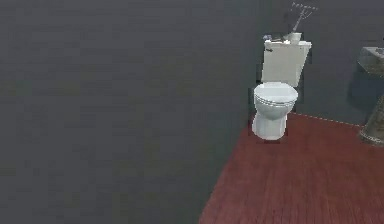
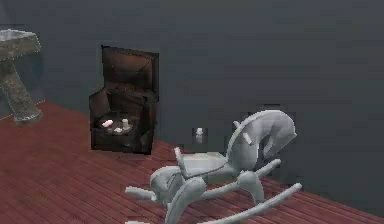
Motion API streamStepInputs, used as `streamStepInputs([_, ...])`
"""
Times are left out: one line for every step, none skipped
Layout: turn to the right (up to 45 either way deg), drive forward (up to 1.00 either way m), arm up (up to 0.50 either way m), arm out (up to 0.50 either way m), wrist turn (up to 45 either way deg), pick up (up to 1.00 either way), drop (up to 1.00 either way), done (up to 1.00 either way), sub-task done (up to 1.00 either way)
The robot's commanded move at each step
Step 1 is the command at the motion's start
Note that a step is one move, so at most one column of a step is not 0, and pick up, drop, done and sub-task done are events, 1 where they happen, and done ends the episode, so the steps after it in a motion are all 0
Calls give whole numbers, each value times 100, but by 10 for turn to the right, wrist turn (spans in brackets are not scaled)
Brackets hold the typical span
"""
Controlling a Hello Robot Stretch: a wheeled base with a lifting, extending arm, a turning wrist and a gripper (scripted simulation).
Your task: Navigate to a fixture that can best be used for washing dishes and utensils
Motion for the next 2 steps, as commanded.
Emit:
streamStepInputs([150, 0, 0, 0, 0, 0, 0, 0, 0])
streamStepInputs([0, 10, 0, 0, 0, 0, 0, 0, 0])
